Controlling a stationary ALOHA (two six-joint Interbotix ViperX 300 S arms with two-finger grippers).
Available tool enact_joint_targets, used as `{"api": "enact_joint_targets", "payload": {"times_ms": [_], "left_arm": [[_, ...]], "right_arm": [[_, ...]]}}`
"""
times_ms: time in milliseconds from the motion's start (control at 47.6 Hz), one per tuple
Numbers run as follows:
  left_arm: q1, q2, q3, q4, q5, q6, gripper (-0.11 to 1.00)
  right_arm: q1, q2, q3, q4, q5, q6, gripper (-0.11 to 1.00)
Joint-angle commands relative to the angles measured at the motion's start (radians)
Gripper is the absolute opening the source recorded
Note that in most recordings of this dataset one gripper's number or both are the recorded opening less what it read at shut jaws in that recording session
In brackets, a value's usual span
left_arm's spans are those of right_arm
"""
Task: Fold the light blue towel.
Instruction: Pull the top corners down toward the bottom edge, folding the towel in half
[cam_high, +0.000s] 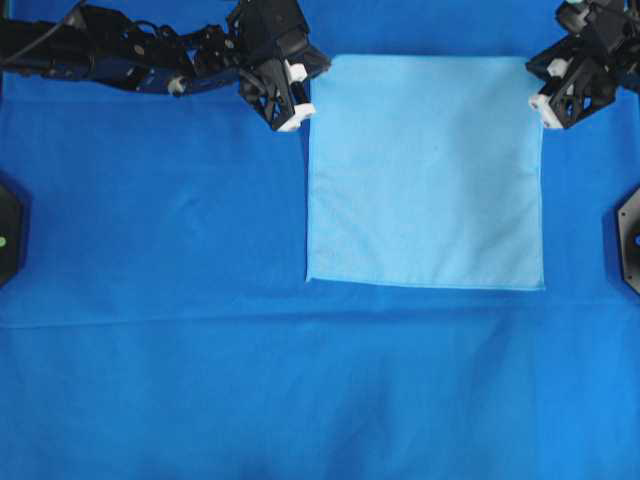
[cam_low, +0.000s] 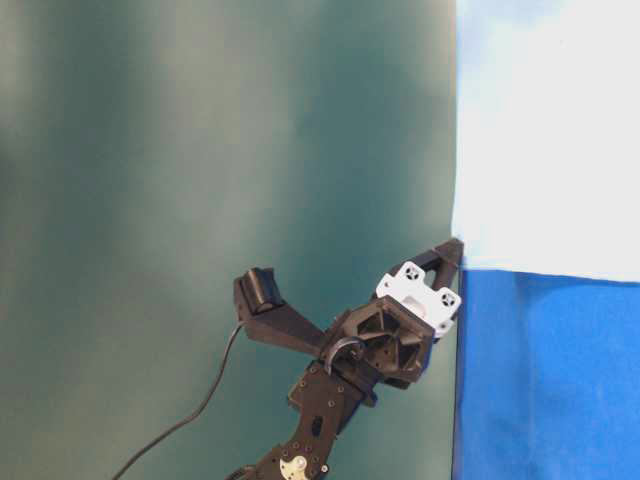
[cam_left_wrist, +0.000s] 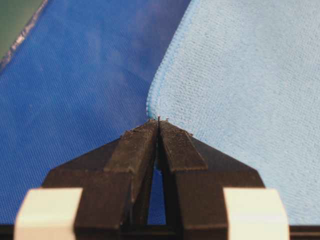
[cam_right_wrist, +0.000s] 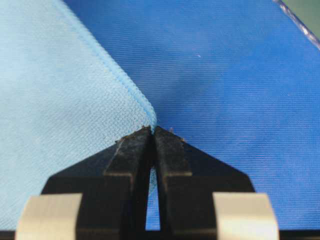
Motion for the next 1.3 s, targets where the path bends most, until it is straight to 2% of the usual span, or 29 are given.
{"api": "enact_joint_targets", "payload": {"times_ms": [0,126,273,462,588,777,1029,1154,1280], "left_arm": [[-0.017,-0.048,-0.003,0.002,-0.005,0.008,0.01],[-0.048,-0.078,0.021,0.003,-0.005,0.009,0.01],[-0.101,-0.109,0.06,0.002,-0.005,0.012,0.01],[-0.189,-0.129,0.107,0.002,-0.005,0.008,0.01],[-0.256,-0.135,0.13,0.002,-0.005,-0.009,0.01],[-0.354,-0.133,0.141,0.0,-0.003,-0.015,0.01],[-0.456,-0.127,0.141,0.0,0.014,-0.017,0.01],[-0.483,-0.123,0.138,-0.002,0.017,-0.017,0.01],[-0.485,-0.115,0.133,-0.002,0.017,-0.017,0.01]], "right_arm": [[0.017,-0.028,-0.003,0.006,0.015,0.008,0.02],[0.063,-0.048,0.0,0.025,0.081,0.029,0.02],[0.158,-0.1,0.012,0.06,0.186,0.083,0.02],[0.305,-0.19,0.049,0.107,0.282,0.201,0.02],[0.41,-0.249,0.069,0.12,0.318,0.288,0.02],[0.578,-0.298,0.083,0.12,0.376,0.439,0.02],[0.795,-0.296,0.086,0.12,0.394,0.578,0.02],[0.859,-0.291,0.086,0.118,0.394,0.621,0.02],[0.871,-0.273,0.086,0.109,0.394,0.637,0.02]]}}
